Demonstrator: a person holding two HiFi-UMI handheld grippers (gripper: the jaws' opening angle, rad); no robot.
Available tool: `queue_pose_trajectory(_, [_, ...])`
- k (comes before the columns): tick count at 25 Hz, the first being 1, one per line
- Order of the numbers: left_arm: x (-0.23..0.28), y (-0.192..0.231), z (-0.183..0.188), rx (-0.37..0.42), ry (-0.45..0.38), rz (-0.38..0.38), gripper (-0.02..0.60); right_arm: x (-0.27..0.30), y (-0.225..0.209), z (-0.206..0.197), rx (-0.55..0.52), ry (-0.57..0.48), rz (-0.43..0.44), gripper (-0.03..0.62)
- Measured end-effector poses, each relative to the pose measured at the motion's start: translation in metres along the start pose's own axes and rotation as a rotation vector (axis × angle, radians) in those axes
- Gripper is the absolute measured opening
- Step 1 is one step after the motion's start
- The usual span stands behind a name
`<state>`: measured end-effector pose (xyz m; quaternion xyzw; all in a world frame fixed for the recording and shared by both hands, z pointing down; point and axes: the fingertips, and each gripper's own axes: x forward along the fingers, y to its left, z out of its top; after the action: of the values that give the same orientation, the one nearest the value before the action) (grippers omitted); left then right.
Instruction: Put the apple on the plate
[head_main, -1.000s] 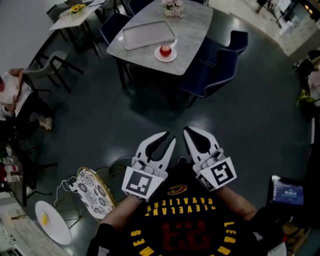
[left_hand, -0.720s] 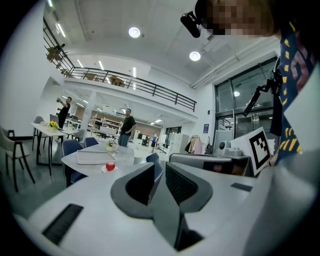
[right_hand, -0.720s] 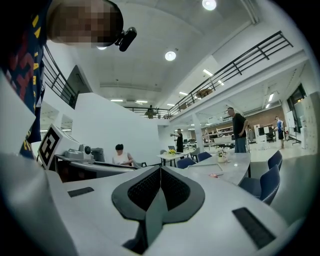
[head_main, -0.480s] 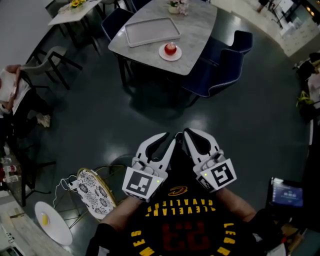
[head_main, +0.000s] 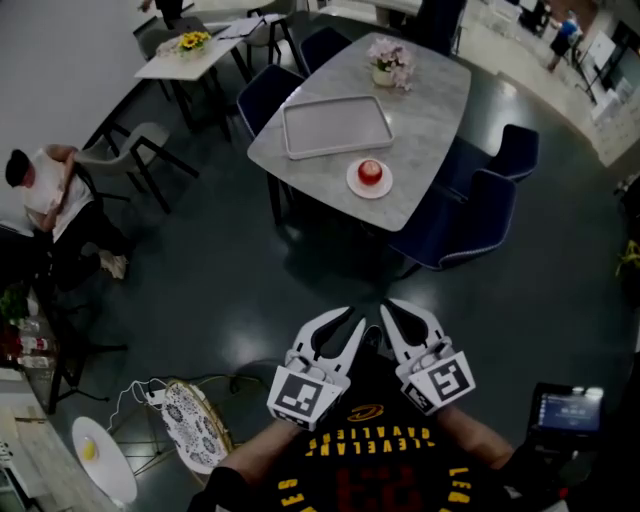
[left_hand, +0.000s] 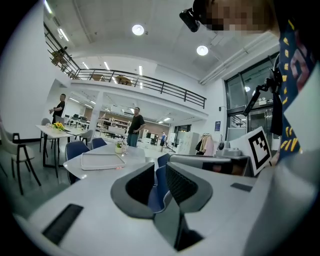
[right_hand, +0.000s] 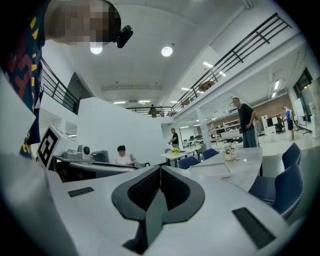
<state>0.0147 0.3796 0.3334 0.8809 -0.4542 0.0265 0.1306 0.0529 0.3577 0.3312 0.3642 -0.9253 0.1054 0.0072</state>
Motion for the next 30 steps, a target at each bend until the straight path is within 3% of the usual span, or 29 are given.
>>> queue_pose_trajectory(9, [0.07,0.032,0.023,-0.025,-0.004,0.117,0.072,0.043,-0.071,0.016,0.055,0.019,0.096,0.006])
queue_pose_trajectory(15, [0.099,0.042,0.026,-0.016,0.004,0.145,0.072,0.059,-0.105,0.013,0.092,0.02,0.114,0.006])
queue_pose_trajectory(23, [0.124,0.07,0.026,-0.042,0.02,0.158,0.072,0.086,-0.134,-0.002,0.159,0.036,0.097,0.006])
queue_pose_trajectory(30, [0.147,0.12,0.029,-0.053,0.02,0.104,0.072,0.127,-0.16,0.001,0.173,0.028,0.011,0.006])
